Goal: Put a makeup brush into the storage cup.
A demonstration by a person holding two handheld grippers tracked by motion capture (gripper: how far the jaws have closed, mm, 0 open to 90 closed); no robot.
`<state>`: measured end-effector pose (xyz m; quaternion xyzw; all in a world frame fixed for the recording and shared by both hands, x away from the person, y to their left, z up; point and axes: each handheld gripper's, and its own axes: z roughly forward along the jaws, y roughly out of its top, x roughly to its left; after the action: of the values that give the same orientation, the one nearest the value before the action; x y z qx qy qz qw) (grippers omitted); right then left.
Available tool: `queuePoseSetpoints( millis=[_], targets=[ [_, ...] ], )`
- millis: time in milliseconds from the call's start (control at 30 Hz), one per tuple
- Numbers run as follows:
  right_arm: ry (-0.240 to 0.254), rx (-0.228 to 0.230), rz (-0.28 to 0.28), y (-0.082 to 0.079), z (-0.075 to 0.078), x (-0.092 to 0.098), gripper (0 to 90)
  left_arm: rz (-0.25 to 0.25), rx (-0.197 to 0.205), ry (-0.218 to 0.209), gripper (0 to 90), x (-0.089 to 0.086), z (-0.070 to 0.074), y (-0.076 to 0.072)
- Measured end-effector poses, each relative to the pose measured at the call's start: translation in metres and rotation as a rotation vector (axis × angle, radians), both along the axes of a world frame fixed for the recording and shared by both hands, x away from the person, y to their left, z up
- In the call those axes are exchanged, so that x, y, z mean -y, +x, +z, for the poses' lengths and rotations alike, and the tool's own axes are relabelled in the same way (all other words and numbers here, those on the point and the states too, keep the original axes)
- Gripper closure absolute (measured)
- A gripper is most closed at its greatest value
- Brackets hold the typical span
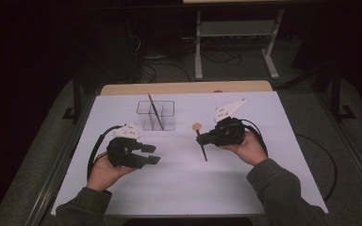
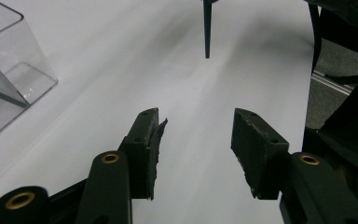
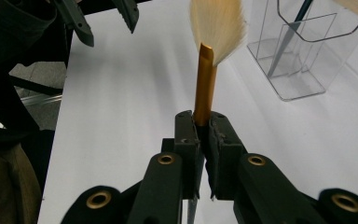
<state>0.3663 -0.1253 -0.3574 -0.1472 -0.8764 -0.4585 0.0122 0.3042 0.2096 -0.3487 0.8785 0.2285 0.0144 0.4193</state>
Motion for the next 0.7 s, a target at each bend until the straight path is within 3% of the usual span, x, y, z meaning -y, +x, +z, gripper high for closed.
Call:
queuePoseSetpoints(
  millis=[300,367,700],
  targets=[
    [0.001,0.001,-0.021,0.005,0.011,0.007,82.8,0.025,0.007,-0.016,47.4,-0.006,-0.016,-0.007],
    [0.002,0.009,-0.022,0.007,0.013,0.008,82.8,0.035,0.024,-0.025,47.4,-0.009,-0.019,-0.009],
    [0.002,0.007,-0.037,0.015,0.020,0.011,82.8,0.069,0.022,-0.022,45.4,-0.020,-0.026,-0.015]
  ],
)
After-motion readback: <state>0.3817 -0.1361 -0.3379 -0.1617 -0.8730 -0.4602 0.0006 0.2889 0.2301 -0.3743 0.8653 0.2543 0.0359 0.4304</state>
